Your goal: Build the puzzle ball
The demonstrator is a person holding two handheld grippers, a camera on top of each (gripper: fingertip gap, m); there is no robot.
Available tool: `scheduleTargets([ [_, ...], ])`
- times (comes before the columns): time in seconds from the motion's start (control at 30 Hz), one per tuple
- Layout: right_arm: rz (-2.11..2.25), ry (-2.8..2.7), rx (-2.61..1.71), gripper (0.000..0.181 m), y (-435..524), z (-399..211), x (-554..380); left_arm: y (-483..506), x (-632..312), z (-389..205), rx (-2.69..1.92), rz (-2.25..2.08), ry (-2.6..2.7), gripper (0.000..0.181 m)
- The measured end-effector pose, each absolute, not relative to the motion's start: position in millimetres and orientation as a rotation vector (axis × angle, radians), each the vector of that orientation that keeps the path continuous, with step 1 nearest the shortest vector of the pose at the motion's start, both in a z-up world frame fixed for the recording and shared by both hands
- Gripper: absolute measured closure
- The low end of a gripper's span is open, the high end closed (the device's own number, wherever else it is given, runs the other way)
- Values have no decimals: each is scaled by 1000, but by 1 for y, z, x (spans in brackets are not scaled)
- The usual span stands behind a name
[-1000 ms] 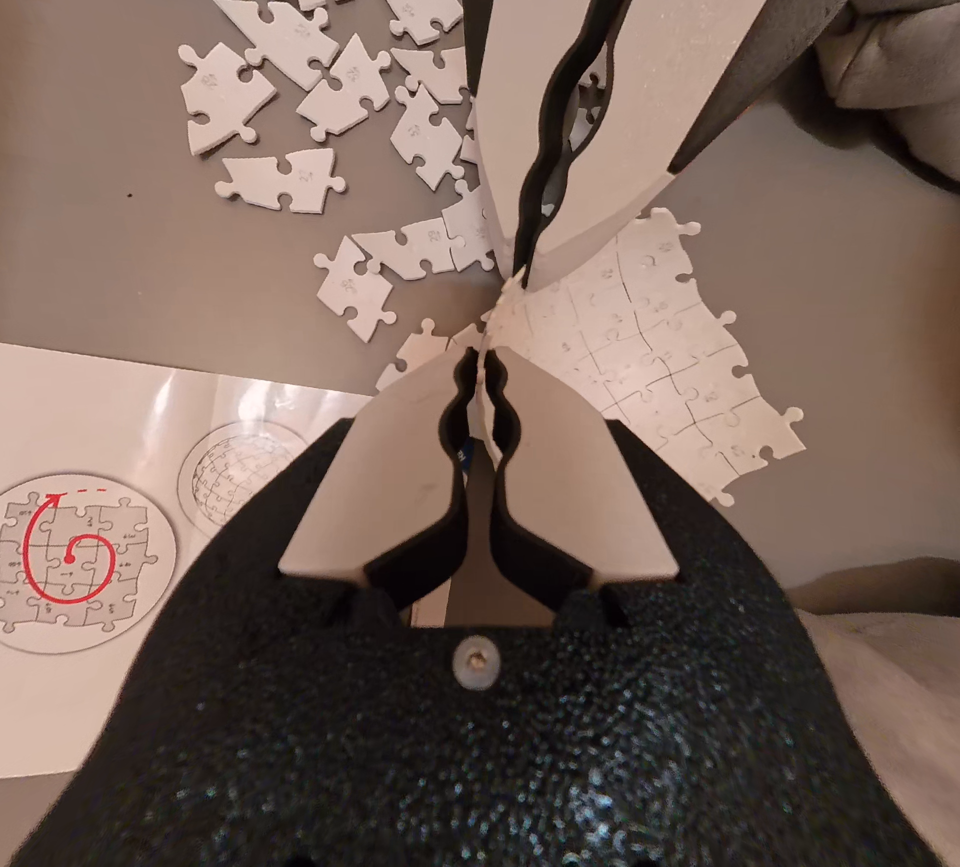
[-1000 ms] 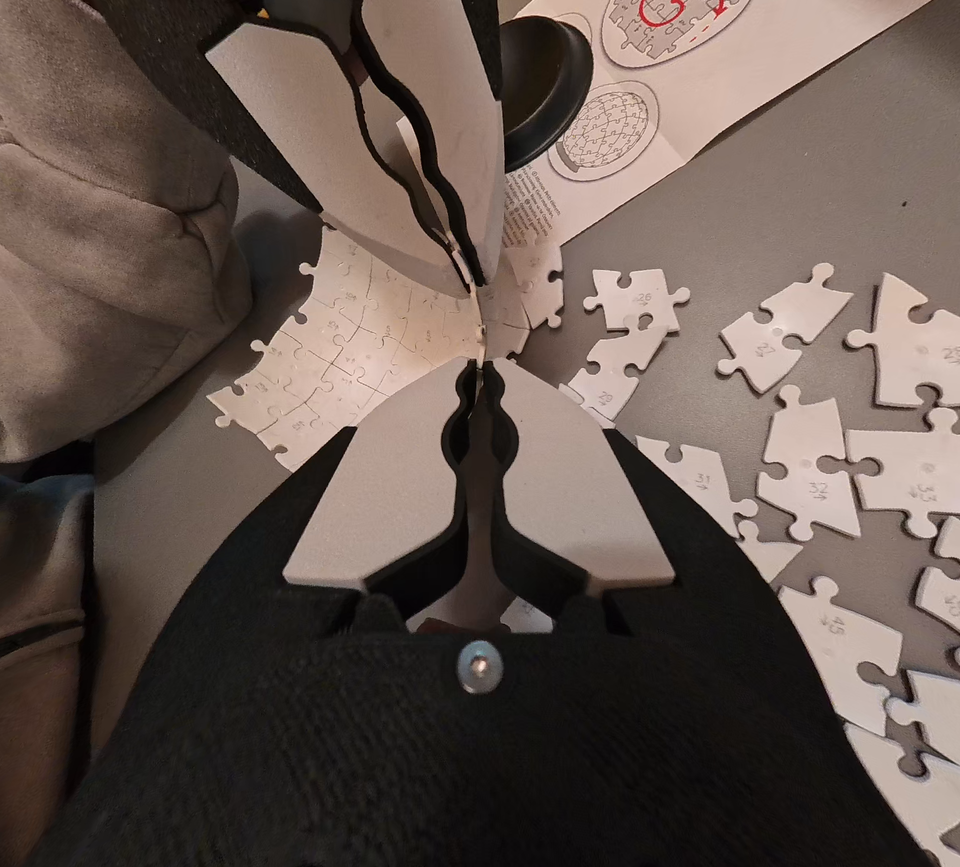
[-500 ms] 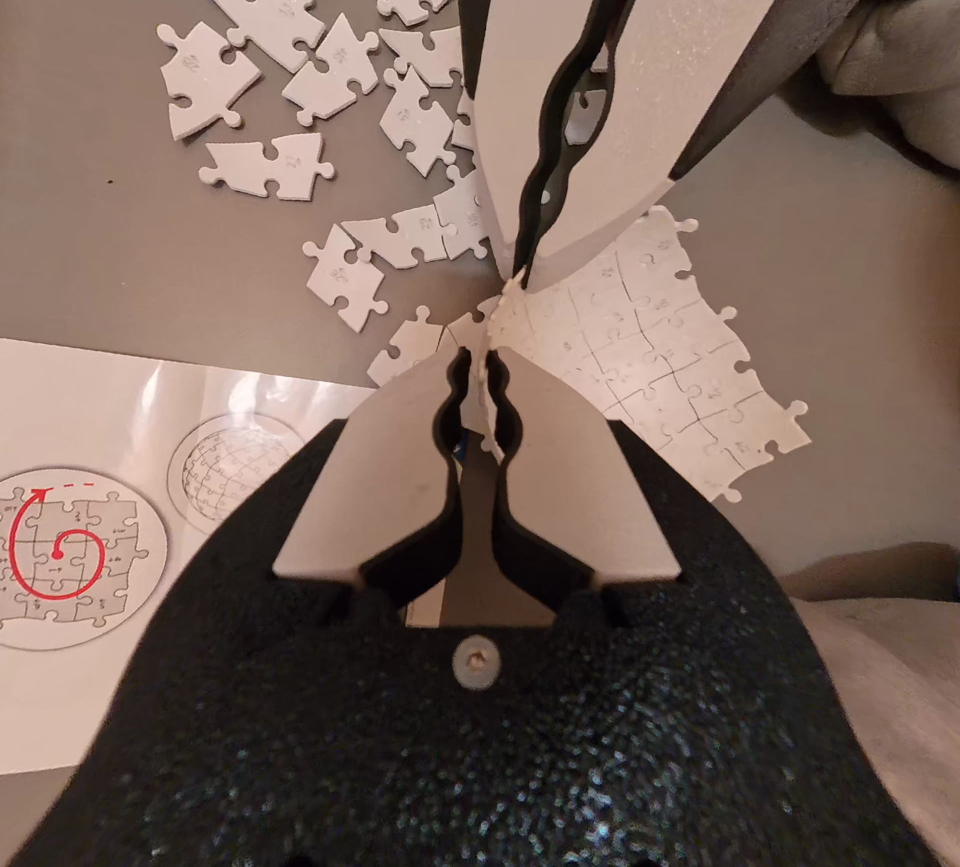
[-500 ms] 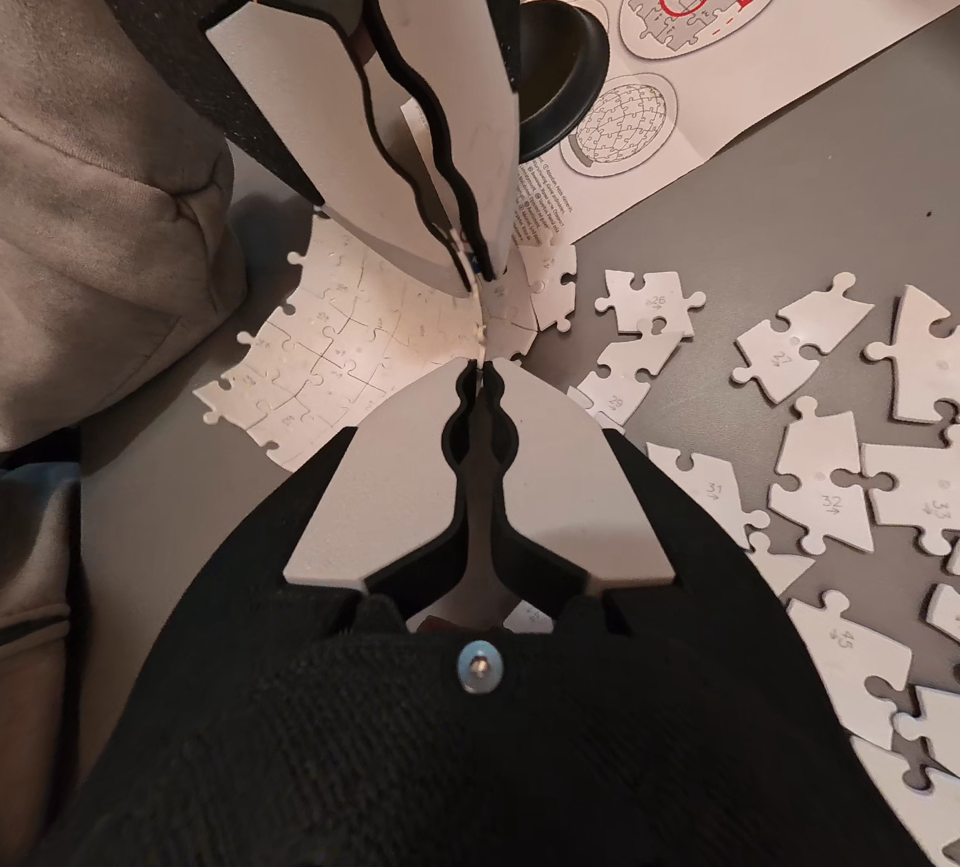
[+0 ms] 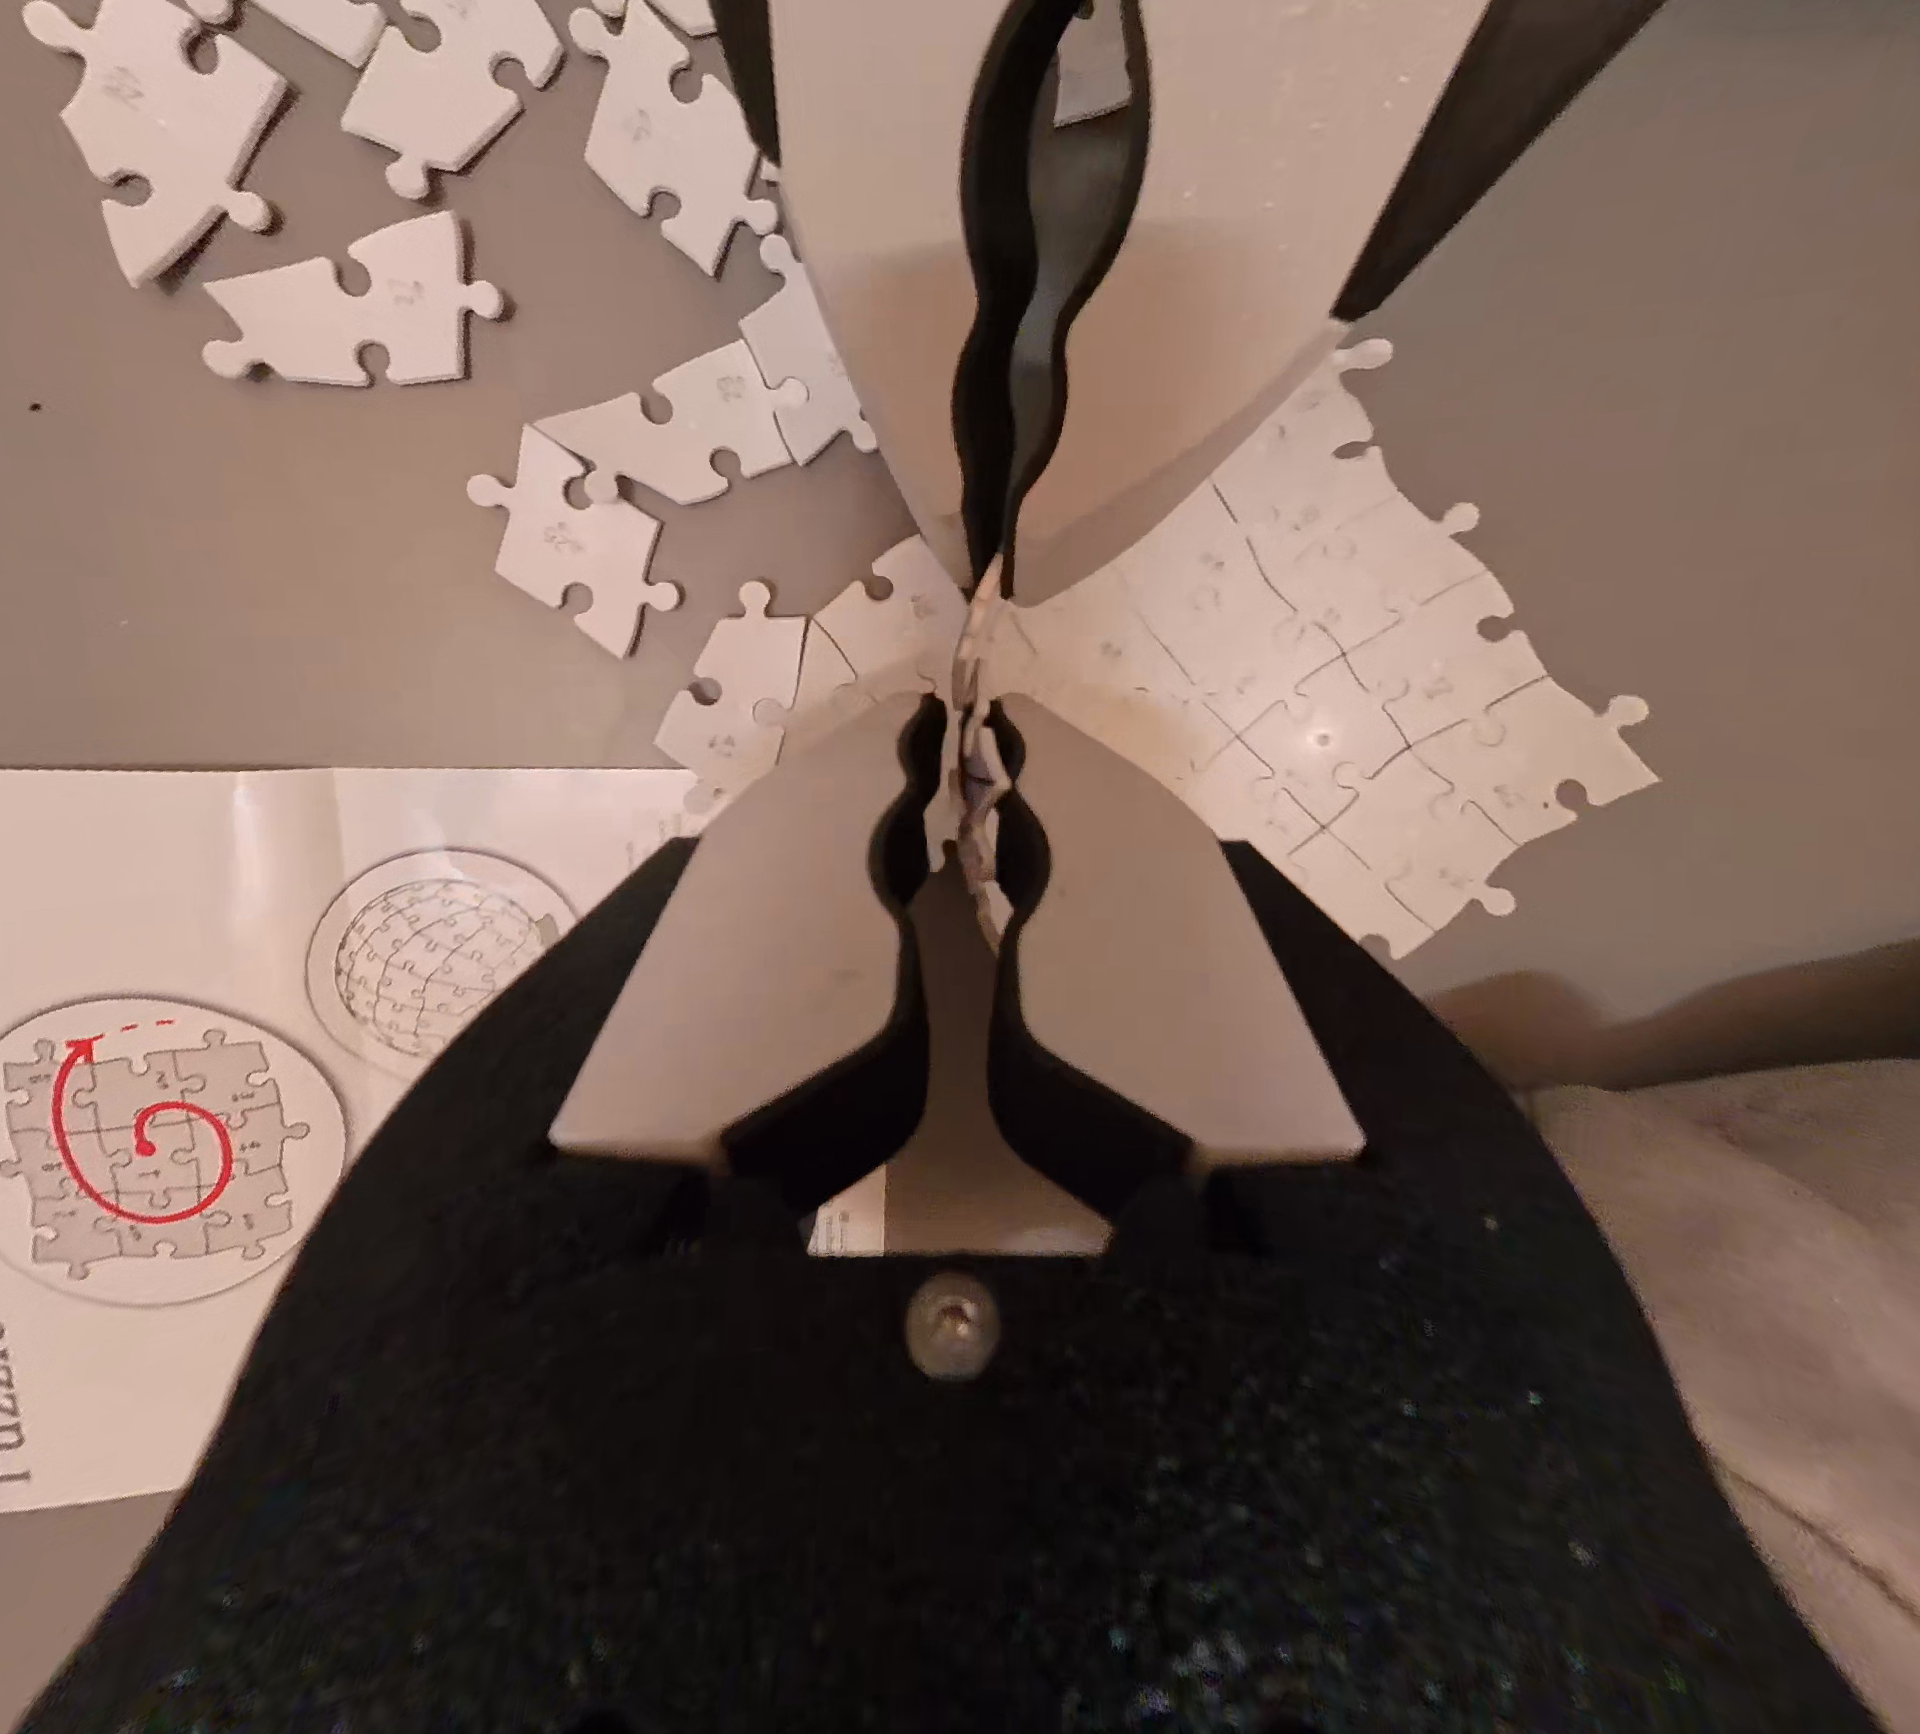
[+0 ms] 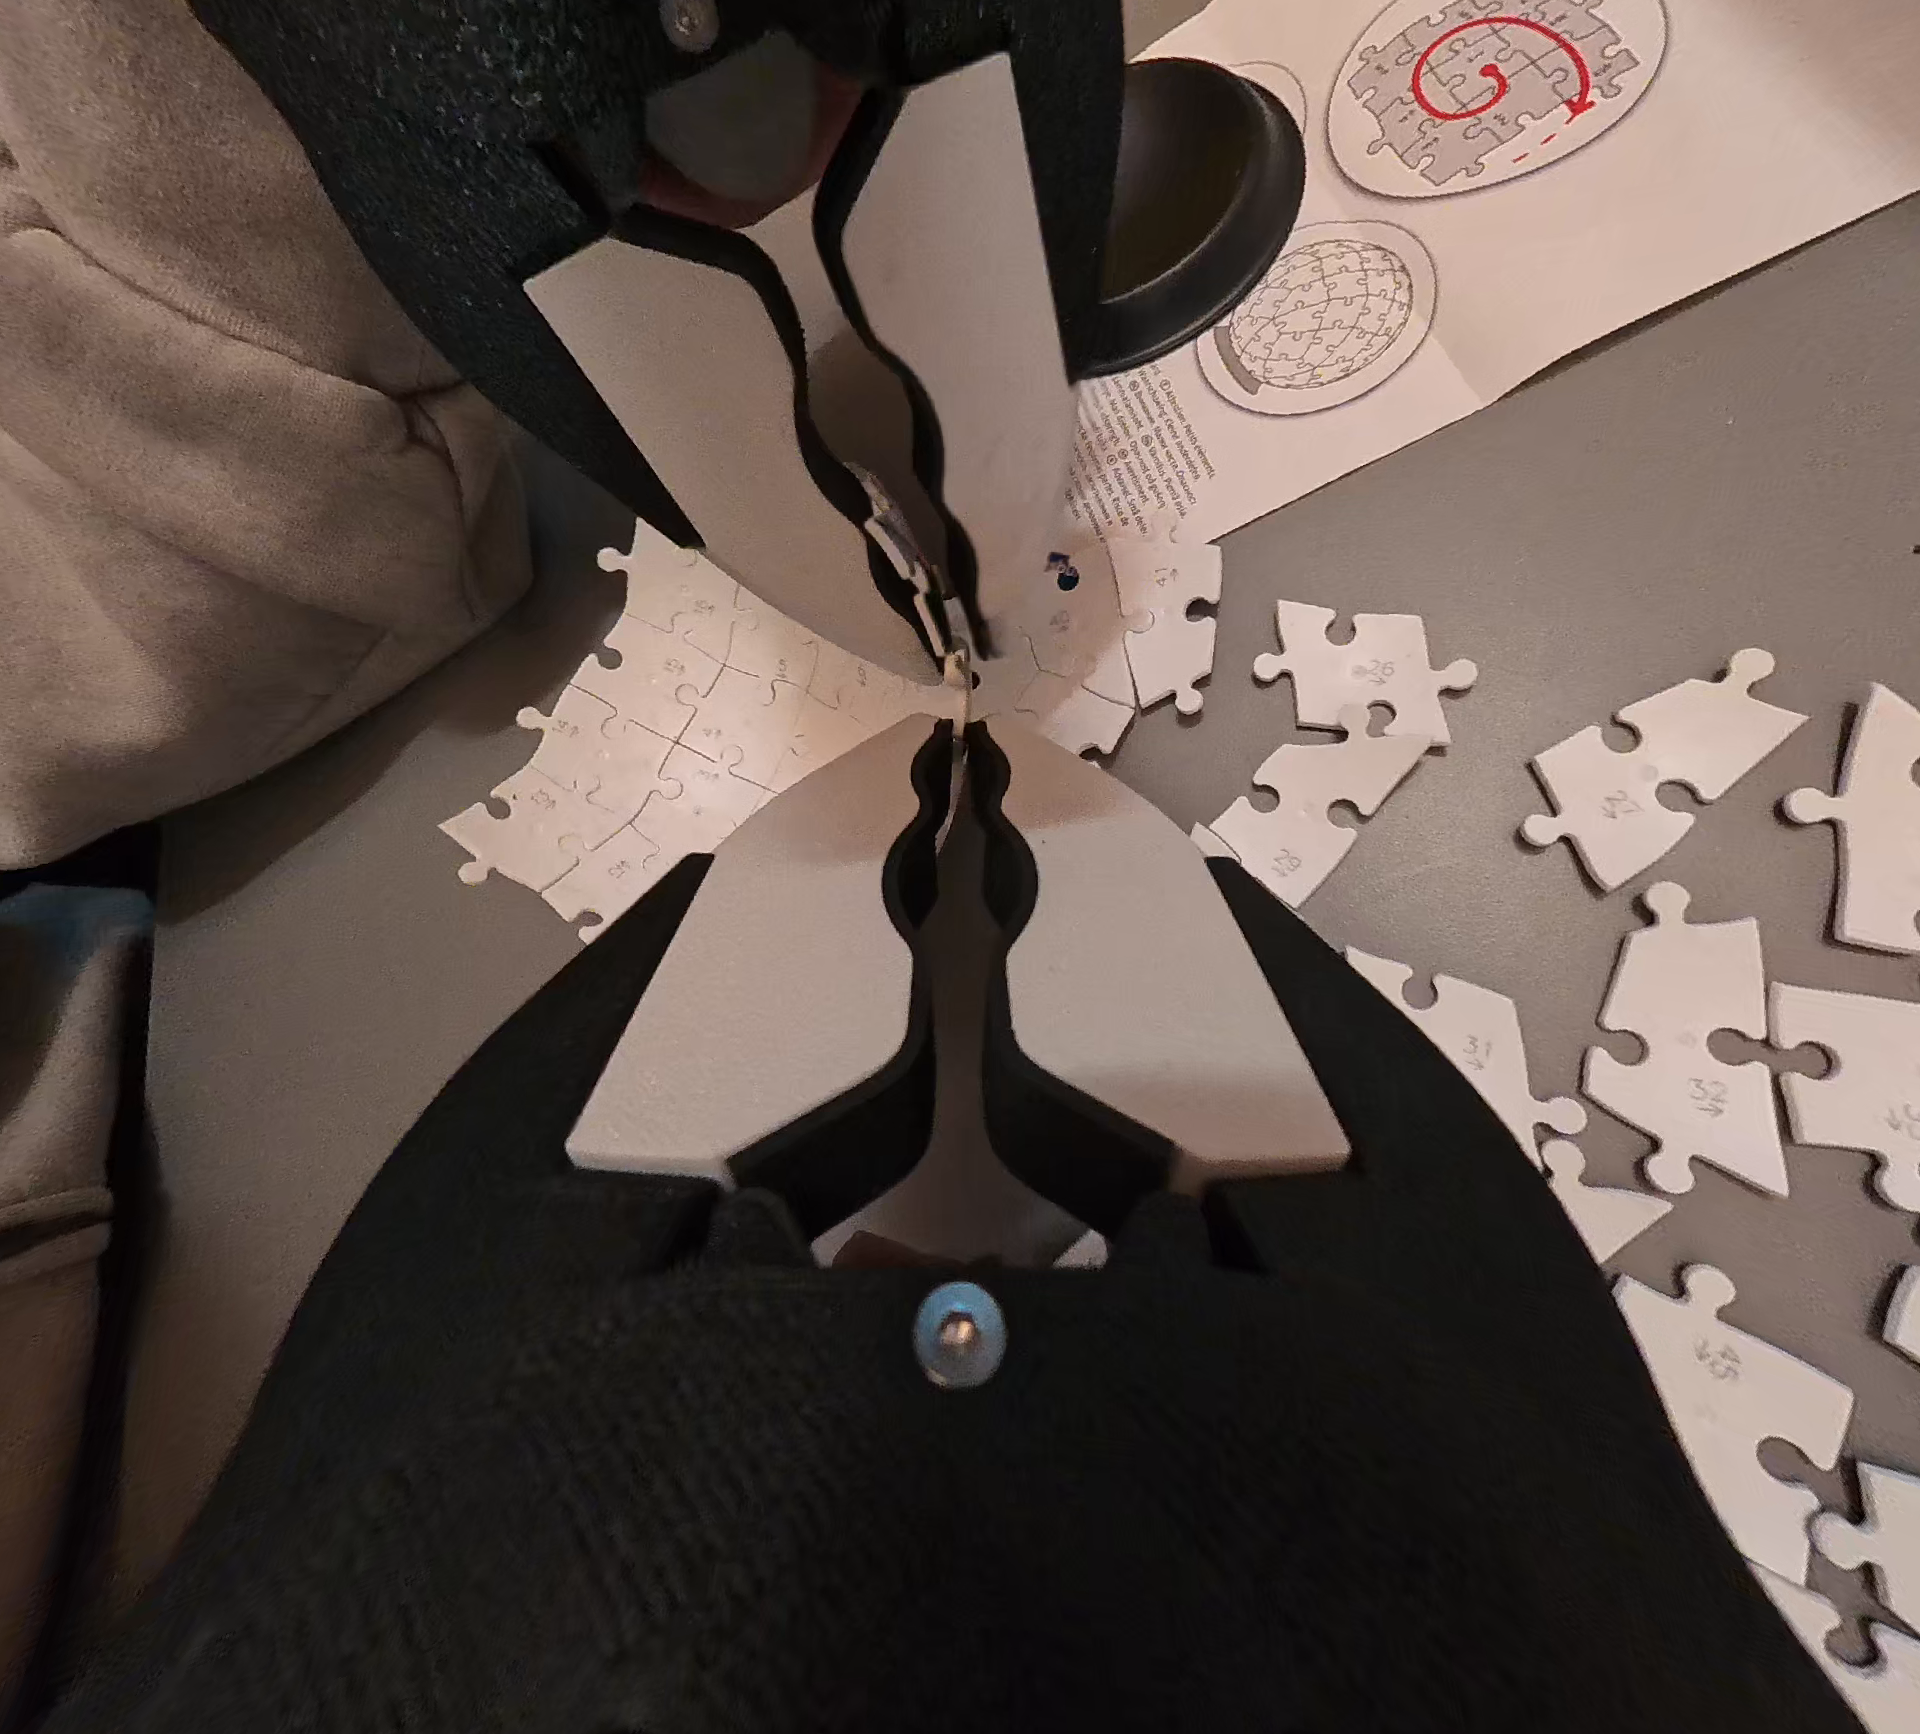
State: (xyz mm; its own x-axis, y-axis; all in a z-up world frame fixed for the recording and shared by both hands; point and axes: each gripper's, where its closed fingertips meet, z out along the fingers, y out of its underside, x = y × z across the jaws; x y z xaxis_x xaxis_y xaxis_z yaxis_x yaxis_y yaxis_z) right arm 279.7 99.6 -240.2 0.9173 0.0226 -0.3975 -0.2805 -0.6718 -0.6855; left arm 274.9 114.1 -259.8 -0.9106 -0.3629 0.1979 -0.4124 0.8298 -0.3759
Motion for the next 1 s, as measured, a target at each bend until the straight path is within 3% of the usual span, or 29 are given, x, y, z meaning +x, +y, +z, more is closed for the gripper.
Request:
scheduleTargets([
  [0.03,482,176,-2261,178,99,-240,279,114,274,-260,608,637,-2889,176],
  [0.4,430,98,-2261,178,99,-239,279,113,274,-259,619,735,-2807,177],
  [0.73,502,144,-2232,161,103,-237,274,113,273,-259,613,760,-2778,178],
  [1.0,470,167,-2266,177,105,-244,276,115,272,-261,612,742,-2781,178],
])
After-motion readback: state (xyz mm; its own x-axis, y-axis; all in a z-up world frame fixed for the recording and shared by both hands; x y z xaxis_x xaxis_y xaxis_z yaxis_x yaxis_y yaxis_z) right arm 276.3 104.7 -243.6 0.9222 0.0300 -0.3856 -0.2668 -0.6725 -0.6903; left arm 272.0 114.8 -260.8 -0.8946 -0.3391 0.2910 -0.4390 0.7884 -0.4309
